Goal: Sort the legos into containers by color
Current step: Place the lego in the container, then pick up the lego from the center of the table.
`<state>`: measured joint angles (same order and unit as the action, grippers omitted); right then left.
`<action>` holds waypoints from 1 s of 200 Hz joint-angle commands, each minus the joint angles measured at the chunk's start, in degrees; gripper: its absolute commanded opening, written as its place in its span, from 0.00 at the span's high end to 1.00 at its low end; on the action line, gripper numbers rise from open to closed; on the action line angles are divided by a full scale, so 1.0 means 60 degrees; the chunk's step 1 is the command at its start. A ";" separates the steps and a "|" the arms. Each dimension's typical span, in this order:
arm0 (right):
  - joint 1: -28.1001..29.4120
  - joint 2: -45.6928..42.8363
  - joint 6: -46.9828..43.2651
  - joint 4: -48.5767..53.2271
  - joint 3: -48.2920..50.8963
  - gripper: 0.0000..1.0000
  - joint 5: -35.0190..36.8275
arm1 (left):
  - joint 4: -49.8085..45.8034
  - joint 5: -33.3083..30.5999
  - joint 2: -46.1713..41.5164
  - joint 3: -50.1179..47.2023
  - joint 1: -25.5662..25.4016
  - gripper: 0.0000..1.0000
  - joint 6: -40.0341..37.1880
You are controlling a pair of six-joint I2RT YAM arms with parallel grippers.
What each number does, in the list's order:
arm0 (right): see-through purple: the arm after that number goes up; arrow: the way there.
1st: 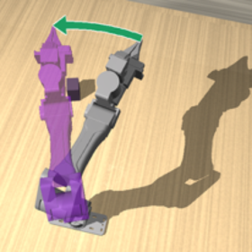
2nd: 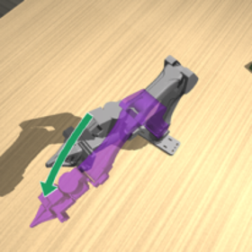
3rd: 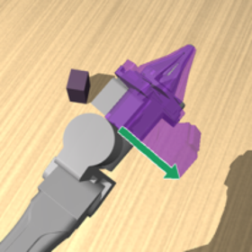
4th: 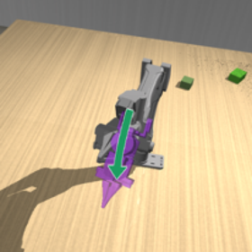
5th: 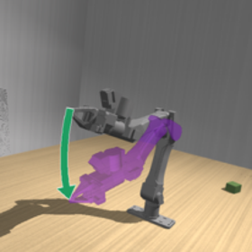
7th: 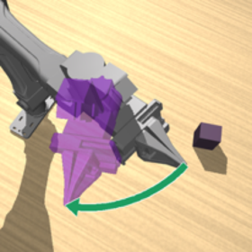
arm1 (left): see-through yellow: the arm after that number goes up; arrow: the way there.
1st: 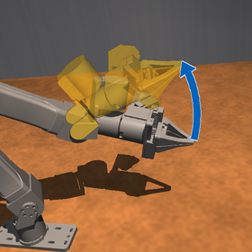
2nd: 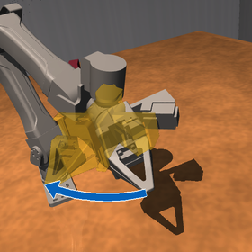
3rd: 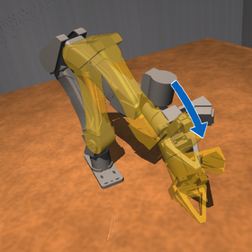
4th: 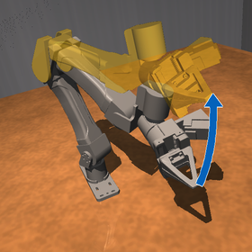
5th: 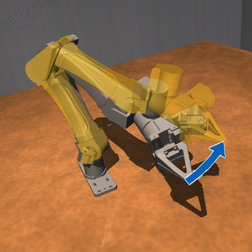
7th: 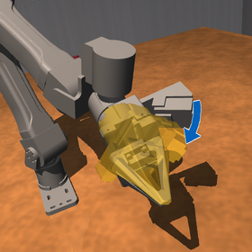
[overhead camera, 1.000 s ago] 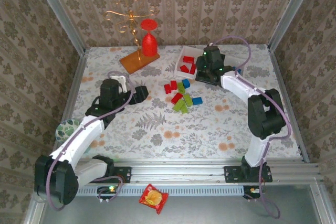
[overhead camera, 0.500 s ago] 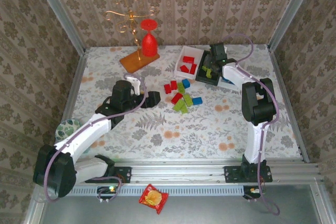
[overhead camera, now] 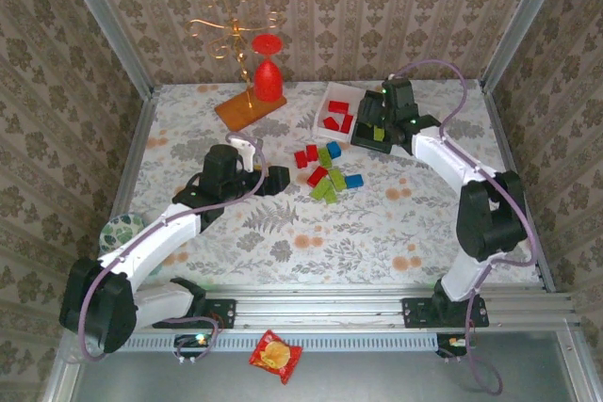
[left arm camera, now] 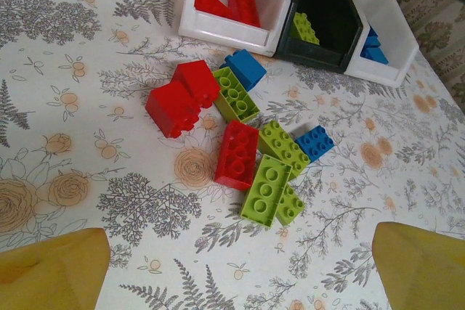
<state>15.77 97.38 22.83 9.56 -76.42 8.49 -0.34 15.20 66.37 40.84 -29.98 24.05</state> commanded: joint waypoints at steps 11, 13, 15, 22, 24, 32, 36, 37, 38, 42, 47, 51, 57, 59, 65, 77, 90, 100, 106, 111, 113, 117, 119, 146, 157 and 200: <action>0.0635 -0.0815 -0.0715 0.0806 0.0159 0.17 -0.0337 | -0.0034 -0.0058 -0.0249 0.0164 -0.0145 0.05 -0.0416; 0.0685 -0.0859 -0.0747 0.0863 0.0144 0.17 -0.0355 | -0.0039 -0.0058 -0.0250 0.0177 -0.0156 0.05 -0.0430; 0.0734 -0.0892 -0.0788 0.0925 0.0122 0.16 -0.0392 | -0.0052 -0.0058 -0.0251 0.0191 -0.0159 0.05 -0.0434; 0.0882 -0.0984 -0.0928 0.1115 0.0064 0.15 -0.0496 | -0.0088 -0.0072 -0.0276 0.0221 -0.0174 0.05 -0.0484; 0.0934 -0.1008 -0.0958 0.1178 0.0055 0.15 -0.0515 | -0.0089 -0.0073 -0.0287 0.0224 -0.0175 0.05 -0.0502; 0.1126 -0.1087 -0.1035 0.1448 -0.0031 0.14 -0.0528 | -0.0117 -0.0094 -0.0328 0.0225 -0.0202 0.05 -0.0563; 0.1246 -0.1130 -0.1063 0.1575 -0.0050 0.14 -0.0511 | -0.0130 -0.0114 -0.0337 0.0217 -0.0215 0.05 -0.0600; 0.1272 -0.1144 -0.1064 0.1602 -0.0050 0.14 -0.0502 | -0.0132 -0.0123 -0.0345 0.0214 -0.0217 0.05 -0.0605; 0.1299 -0.1151 -0.1080 0.1630 -0.0051 0.14 -0.0490 | -0.0126 -0.0127 -0.0349 0.0212 -0.0218 0.05 -0.0608; 0.1401 -0.1198 -0.1081 0.1713 -0.0031 0.13 -0.0447 | -0.0122 -0.0158 -0.0377 0.0197 -0.0219 0.05 -0.0631; 0.1534 -0.1269 -0.1107 0.1806 0.0010 0.12 -0.0397 | -0.0107 -0.0189 -0.0380 0.0168 -0.0219 0.05 -0.0651; 0.1627 -0.1319 -0.1113 0.1877 0.0042 0.12 -0.0366 | -0.0098 -0.0226 -0.0396 0.0141 -0.0219 0.05 -0.0679; 0.1761 -0.1378 -0.1097 0.1991 0.0111 0.12 -0.0313 | -0.0077 -0.0288 -0.0410 0.0083 -0.0219 0.05 -0.0723; 0.1802 -0.1396 -0.1077 0.2023 0.0140 0.11 -0.0286 | -0.0069 -0.0324 -0.0412 0.0061 -0.0219 0.05 -0.0726; 0.1907 -0.1445 -0.0986 0.2134 0.0231 0.11 -0.0228 | -0.0026 -0.0424 -0.0412 0.0001 -0.0205 0.04 -0.0774; 0.2082 -0.1536 -0.0736 0.2215 0.0506 0.11 -0.0170 | 0.0061 -0.0607 -0.0398 -0.0145 -0.0177 0.04 -0.0816; 0.2349 -0.1656 -0.0541 0.2176 0.0908 0.10 -0.0225 | 0.0324 -0.0731 -0.0383 -0.0421 -0.0083 0.04 -0.0727; 0.2627 -0.1699 -0.0532 0.2088 0.1222 0.10 -0.0149 | 0.0607 -0.0707 -0.0369 -0.0648 0.0045 0.04 -0.0596; 0.2806 -0.1676 -0.0514 0.2080 0.1352 0.10 -0.0075 | 0.0688 -0.0656 -0.0368 -0.0726 0.0146 0.04 -0.0511; 0.2923 -0.1639 -0.0476 0.2105 0.1410 0.10 -0.0036 | 0.0743 -0.0632 -0.0370 -0.0787 0.0234 0.04 -0.0456; 0.2975 -0.1611 -0.0471 0.2118 0.1424 0.10 -0.0027 | 0.0766 -0.0623 -0.0369 -0.0816 0.0264 0.04 -0.0440; 0.3058 -0.1555 -0.0442 0.2153 0.1455 0.10 0.0008 | 0.0807 -0.0636 -0.0376 -0.0869 0.0316 0.04 -0.0406; 0.3103 -0.1524 -0.0426 0.2185 0.1457 0.10 0.0028 | 0.0837 -0.0653 -0.0388 -0.0913 0.0347 0.04 -0.0405; 0.3696 -0.0952 -0.0369 0.2451 0.1459 0.10 0.0408 | 0.1134 -0.0790 -0.0484 -0.1423 0.0923 0.04 -0.0207; 0.3874 -0.0644 -0.0245 0.2542 0.1409 0.10 0.0507 | 0.1123 -0.0761 -0.0533 -0.1510 0.1128 0.04 -0.0186; 0.4116 0.0056 0.0510 0.2447 0.1732 0.12 0.0647 | 0.0942 -0.0857 -0.0583 -0.1533 0.1261 0.04 -0.0172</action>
<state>39.83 96.31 22.15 23.35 -67.77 10.87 4.03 10.46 63.72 31.57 -22.50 21.96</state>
